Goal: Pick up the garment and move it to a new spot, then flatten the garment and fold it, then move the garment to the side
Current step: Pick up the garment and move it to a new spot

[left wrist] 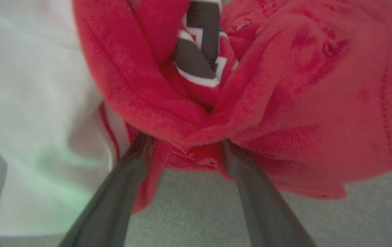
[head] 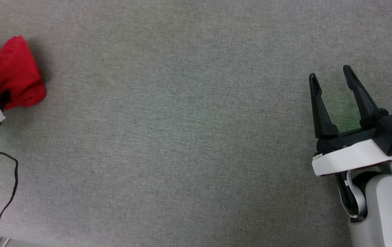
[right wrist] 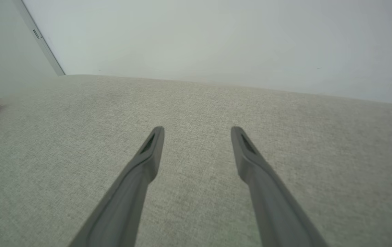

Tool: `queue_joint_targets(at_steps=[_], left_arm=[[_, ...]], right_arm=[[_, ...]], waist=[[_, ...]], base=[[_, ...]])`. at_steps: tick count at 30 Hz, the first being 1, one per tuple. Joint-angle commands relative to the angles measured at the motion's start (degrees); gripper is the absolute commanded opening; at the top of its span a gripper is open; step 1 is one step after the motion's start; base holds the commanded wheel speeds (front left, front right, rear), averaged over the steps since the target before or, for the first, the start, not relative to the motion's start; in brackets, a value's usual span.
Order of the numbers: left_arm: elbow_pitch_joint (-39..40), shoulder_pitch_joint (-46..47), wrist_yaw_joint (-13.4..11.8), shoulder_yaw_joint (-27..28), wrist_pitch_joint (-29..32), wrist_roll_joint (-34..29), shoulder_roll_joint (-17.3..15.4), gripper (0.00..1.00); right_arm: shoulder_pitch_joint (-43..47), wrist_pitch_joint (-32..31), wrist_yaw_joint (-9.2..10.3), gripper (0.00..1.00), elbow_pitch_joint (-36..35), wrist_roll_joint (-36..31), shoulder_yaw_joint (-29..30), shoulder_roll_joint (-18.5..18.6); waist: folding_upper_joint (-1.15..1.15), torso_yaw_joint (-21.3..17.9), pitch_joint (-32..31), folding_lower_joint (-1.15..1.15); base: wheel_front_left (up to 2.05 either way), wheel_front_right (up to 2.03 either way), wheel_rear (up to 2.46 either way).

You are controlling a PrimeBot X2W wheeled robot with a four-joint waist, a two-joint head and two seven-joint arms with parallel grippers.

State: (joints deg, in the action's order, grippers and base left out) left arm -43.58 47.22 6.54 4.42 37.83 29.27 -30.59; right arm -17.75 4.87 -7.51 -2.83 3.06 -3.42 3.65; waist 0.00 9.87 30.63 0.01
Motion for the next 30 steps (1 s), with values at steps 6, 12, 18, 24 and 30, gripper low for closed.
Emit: queue_joint_targets(at_steps=[6,12,18,24,30], left_arm=[[-5.42,-3.51,-1.67,-0.25,4.05,0.97,1.29,0.53],[-4.03,-2.98,-2.63,-0.67,-0.60,-0.65,-0.05,0.00],[-1.18,-0.01,-2.43,-1.32,-11.01,-2.85,-1.12,0.00],[0.64,1.75,-1.66,-1.79,-24.01,-4.31,-0.17,0.00],[2.11,1.15,-0.96,-3.49,-33.63,-5.87,1.26,0.00]], right_arm=[[-1.58,0.83,0.04,1.00,0.99,0.28,-0.10,-0.28],[-0.79,0.99,0.04,1.00,1.45,0.27,0.71,-0.37],[0.85,1.07,0.04,1.00,2.12,0.57,1.28,-0.48],[3.70,1.50,0.04,1.00,2.40,1.04,2.48,-0.64],[6.88,1.61,0.04,1.00,2.65,1.92,3.54,-0.77]], waist=[[0.00,-1.70,1.06,-0.01],[0.00,-1.18,-0.72,-0.01],[0.00,0.01,-4.83,-0.01],[0.00,1.36,-11.24,-0.01],[0.00,1.89,-17.61,-0.01]], base=[[0.00,0.00,0.00],[0.00,0.00,0.00],[0.00,0.00,0.00],[0.00,0.00,0.00],[0.00,0.00,0.00]])
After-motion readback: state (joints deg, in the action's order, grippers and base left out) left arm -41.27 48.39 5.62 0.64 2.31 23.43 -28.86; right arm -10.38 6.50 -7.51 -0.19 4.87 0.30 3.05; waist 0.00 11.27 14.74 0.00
